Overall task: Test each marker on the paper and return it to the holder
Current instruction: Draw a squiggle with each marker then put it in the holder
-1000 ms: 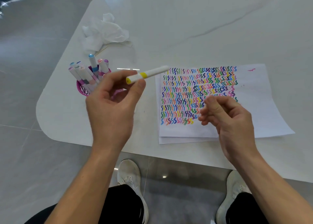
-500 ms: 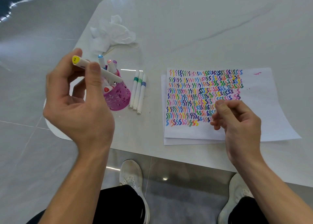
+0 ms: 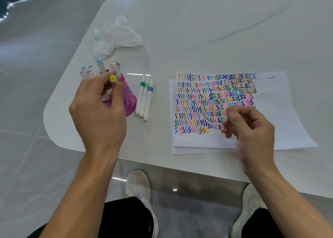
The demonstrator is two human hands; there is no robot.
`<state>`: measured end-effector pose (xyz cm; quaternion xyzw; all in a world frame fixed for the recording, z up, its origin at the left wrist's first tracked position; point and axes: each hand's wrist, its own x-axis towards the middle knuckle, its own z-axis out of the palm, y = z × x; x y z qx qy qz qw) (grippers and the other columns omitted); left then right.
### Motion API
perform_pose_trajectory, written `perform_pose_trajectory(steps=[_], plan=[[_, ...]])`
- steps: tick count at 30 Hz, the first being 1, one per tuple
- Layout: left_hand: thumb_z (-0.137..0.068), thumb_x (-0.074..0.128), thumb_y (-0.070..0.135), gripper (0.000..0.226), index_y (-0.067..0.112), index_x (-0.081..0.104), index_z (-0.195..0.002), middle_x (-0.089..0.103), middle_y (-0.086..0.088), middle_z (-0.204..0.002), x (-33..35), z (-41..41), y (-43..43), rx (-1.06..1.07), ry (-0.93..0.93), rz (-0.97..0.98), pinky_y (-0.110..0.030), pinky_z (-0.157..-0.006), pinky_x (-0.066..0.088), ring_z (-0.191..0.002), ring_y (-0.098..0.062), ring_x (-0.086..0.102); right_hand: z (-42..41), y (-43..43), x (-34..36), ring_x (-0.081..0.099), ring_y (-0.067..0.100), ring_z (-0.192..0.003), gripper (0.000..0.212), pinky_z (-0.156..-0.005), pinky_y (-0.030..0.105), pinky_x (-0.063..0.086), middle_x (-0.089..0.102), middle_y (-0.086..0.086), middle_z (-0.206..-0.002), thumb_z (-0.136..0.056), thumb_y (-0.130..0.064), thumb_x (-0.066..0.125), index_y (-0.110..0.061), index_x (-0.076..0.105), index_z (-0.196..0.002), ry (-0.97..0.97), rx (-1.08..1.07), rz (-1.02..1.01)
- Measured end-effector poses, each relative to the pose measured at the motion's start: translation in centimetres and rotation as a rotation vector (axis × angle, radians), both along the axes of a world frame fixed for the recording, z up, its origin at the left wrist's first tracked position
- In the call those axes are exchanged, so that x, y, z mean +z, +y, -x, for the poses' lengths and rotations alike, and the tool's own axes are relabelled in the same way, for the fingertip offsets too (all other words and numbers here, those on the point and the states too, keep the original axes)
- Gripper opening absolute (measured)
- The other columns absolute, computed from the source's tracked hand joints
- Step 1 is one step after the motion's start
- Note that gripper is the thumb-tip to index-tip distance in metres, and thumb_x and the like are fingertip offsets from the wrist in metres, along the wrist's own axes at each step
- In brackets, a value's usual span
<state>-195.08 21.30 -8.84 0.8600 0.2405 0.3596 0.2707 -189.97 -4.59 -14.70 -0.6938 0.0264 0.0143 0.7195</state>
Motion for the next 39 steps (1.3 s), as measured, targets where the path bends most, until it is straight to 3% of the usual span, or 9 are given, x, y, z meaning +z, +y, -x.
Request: perform_pose_trajectory(steps=[4, 8, 14, 18, 21, 24, 28, 31, 39], plan=[[-0.096, 0.062, 0.025, 0.027, 0.020, 0.068, -0.122, 0.069, -0.002, -0.110, -0.3, -0.1, -0.2, 0.027, 0.141, -0.088, -0.006, -0.083, 0.036, -0.098, -0.019, 0.060, 0.0, 0.0, 0.1, 0.063, 0.015, -0.057, 0.018, -0.054, 0.025, 0.052, 0.069, 0.001, -0.065, -0.098, -0.019, 0.071, -0.024, 0.072, -0.081, -0.001, 0.003, -0.002], [-0.093, 0.064, 0.021, 0.031, 0.019, 0.066, -0.124, 0.068, -0.003, -0.112, -0.4, -0.3, -0.3, 0.051, 0.201, -0.132, -0.011, -0.085, 0.030, -0.102, -0.019, 0.055, -0.1, 0.0, 0.0, 0.063, 0.014, -0.057, 0.016, -0.054, 0.025, 0.052, 0.069, 0.000, -0.065, -0.098, -0.020, 0.071, -0.021, 0.071, -0.082, -0.005, 0.004, 0.006], [-0.091, 0.068, 0.019, 0.038, 0.017, 0.062, -0.129, 0.066, -0.004, -0.119, -0.2, -0.3, -0.8, 0.031, 0.150, -0.204, -0.017, -0.089, 0.037, -0.108, -0.020, 0.054, -0.1, -0.1, -0.2, 0.063, 0.014, -0.057, 0.015, -0.054, 0.026, 0.053, 0.069, 0.000, -0.065, -0.098, -0.019, 0.071, -0.018, 0.071, -0.083, 0.003, 0.002, 0.007], [-0.092, 0.068, 0.017, 0.033, 0.013, 0.064, -0.125, 0.067, -0.005, -0.117, 0.2, -0.3, -1.1, -0.046, 0.035, -0.256, -0.011, -0.096, 0.035, -0.109, -0.021, 0.056, -0.1, -0.1, -0.2, 0.063, 0.015, -0.057, 0.015, -0.054, 0.028, 0.053, 0.069, 0.002, -0.066, -0.097, -0.020, 0.072, -0.019, 0.071, -0.083, 0.000, 0.007, 0.000], [-0.093, 0.067, 0.014, 0.025, 0.008, 0.068, -0.118, 0.069, -0.008, -0.110, 0.0, -0.3, -2.1, -0.132, -0.022, -0.326, -0.033, -0.095, 0.047, -0.105, -0.025, 0.059, -0.1, -0.2, -0.2, 0.063, 0.016, -0.057, 0.014, -0.054, 0.028, 0.053, 0.069, 0.002, -0.066, -0.098, -0.019, 0.071, -0.015, 0.070, -0.085, 0.003, 0.006, 0.004], [-0.093, 0.066, 0.008, 0.019, 0.006, 0.070, -0.111, 0.069, -0.009, -0.103, -0.2, -0.4, -3.1, -0.193, -0.053, -0.370, -0.036, -0.088, 0.048, -0.098, -0.024, 0.057, -0.2, -0.2, -0.3, 0.063, 0.016, -0.057, 0.014, -0.055, 0.028, 0.053, 0.069, 0.002, -0.066, -0.098, -0.019, 0.071, -0.015, 0.070, -0.085, 0.008, 0.005, 0.008], [-0.092, 0.066, 0.009, 0.024, 0.010, 0.070, -0.115, 0.069, -0.006, -0.106, -1.1, -0.5, -4.4, -0.204, 0.248, -0.244, -0.026, -0.086, 0.042, -0.099, -0.022, 0.058, -0.1, -0.2, -0.3, 0.063, 0.018, -0.058, 0.014, -0.055, 0.026, 0.052, 0.070, 0.002, -0.067, -0.094, -0.028, 0.072, -0.019, 0.071, -0.083, 0.007, 0.008, 0.006], [-0.095, 0.063, 0.014, 0.028, 0.014, 0.068, -0.122, 0.068, -0.004, -0.117, -2.5, -0.4, -5.6, -0.152, 0.503, -0.183, -0.031, -0.087, 0.047, -0.106, -0.021, 0.056, -0.2, -0.3, -0.4, 0.063, 0.019, -0.058, 0.015, -0.054, 0.026, 0.052, 0.070, 0.002, -0.067, -0.092, -0.031, 0.072, -0.019, 0.071, -0.083, 0.010, 0.008, 0.009], [-0.096, 0.060, 0.007, 0.031, 0.007, 0.060, -0.126, 0.056, -0.010, -0.116, -3.7, -0.5, -5.9, -0.078, 0.694, -0.211, -0.032, -0.080, 0.047, -0.105, -0.024, 0.050, -0.2, -0.5, -0.6, 0.065, 0.019, -0.060, 0.015, -0.055, 0.026, 0.053, 0.070, 0.003, -0.068, -0.096, -0.025, 0.072, -0.012, 0.071, -0.087, 0.006, 0.015, 0.033]])
